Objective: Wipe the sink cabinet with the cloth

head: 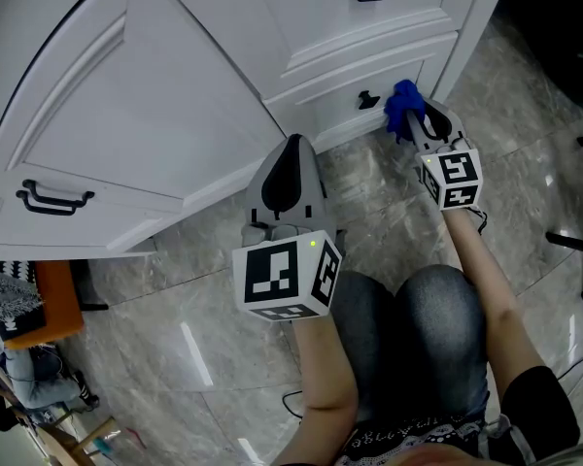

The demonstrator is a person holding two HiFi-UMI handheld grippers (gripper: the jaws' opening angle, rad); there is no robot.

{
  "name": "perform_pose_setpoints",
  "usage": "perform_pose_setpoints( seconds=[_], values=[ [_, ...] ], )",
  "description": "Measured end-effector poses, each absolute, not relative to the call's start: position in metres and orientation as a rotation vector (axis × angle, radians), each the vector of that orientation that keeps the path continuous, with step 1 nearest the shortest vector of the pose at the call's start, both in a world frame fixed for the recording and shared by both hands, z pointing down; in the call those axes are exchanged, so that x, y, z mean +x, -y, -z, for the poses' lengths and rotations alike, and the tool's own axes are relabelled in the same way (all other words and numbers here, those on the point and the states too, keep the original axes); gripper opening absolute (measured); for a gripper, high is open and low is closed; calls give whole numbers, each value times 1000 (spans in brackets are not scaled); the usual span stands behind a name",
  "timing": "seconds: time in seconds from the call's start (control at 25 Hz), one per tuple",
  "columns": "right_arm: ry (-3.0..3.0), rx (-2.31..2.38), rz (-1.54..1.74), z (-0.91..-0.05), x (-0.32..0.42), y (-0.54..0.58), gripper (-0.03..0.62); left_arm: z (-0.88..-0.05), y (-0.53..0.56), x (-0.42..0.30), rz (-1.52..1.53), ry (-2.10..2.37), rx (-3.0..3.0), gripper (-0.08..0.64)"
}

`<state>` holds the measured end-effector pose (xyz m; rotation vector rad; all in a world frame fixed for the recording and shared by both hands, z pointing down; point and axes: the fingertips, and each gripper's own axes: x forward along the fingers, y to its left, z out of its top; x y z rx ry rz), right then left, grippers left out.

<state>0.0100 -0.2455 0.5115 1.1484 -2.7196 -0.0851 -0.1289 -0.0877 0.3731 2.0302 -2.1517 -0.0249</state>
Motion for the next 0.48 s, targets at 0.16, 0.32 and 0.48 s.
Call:
perform_pose_setpoints(
  seconds=[0.16, 0.32, 0.48],
  values=[
    [2706, 1147, 113, -512, 14, 247, 80, -373, 87, -129, 21, 2153, 2030, 5],
    [2688, 1148, 136, -513, 17, 249, 80, -373, 87, -130, 22, 2152, 2030, 5],
    [2661, 1167, 153, -516, 24, 251, 80, -373, 87, -131, 26, 2153, 2029, 5]
  ],
)
